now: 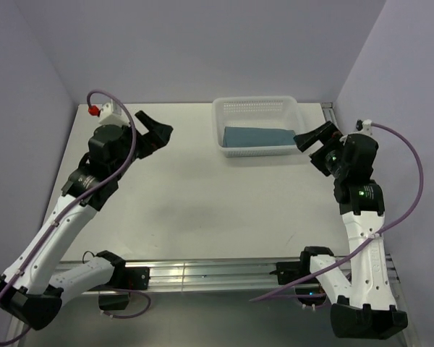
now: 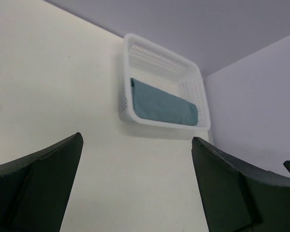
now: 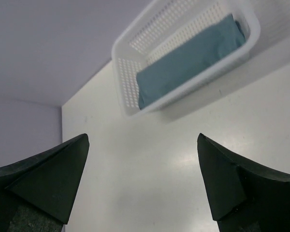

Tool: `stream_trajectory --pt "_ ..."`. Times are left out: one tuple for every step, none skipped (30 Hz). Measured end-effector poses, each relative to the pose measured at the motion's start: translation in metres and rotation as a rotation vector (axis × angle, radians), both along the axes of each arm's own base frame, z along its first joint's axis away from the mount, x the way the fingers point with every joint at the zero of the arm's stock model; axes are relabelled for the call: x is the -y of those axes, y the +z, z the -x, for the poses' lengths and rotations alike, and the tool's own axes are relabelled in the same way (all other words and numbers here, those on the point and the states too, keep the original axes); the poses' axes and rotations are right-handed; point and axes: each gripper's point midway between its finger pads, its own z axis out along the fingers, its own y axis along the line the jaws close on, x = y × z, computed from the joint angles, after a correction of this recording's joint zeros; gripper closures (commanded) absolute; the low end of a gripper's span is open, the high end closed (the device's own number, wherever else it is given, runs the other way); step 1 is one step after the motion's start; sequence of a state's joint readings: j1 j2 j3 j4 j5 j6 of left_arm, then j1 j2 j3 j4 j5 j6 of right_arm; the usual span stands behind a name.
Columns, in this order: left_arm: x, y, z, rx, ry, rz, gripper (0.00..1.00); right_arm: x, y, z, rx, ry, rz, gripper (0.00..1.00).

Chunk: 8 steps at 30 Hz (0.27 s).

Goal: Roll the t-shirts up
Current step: Place the rolled tshirt into the container

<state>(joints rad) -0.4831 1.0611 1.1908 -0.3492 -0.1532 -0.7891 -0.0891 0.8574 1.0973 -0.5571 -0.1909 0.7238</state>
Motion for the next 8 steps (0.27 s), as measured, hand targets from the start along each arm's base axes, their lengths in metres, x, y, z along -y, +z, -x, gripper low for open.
stream_trajectory --pt "-0.006 -0.004 0.005 -0.005 0.014 -0.005 0.01 -0.002 -0.01 0.004 -0.026 0.007 -0.004 0.0" --pt "-0.012 -0.009 0.011 -0.008 0.032 -0.012 0.0 -0.004 -0.019 0.009 -0.048 0.017 -0.008 0.0" --pt "-0.016 -0.017 0.013 -0.023 0.046 -0.025 0.0 -0.005 -0.03 0.012 -0.076 0.024 -0.011 0.0" --pt "-0.02 -0.027 0.015 -0.041 0.057 -0.039 0.01 -0.006 -0.038 0.015 -0.101 0.03 -0.015 0.0" --pt "-0.024 -0.038 0.019 -0.062 0.068 -0.055 0.01 -0.008 -0.045 0.019 -0.122 0.038 -0.018 0.0" --pt "-0.027 -0.047 0.022 -0.08 0.075 -0.068 0.0 -0.009 -0.048 0.022 -0.133 0.043 -0.021 0.0" --pt "-0.03 -0.057 0.025 -0.098 0.081 -0.082 0.01 -0.011 -0.049 0.026 -0.135 0.049 -0.024 0.0" --pt "-0.033 -0.063 0.028 -0.107 0.085 -0.092 0.01 -0.012 -0.048 0.03 -0.128 0.054 -0.026 0.0"
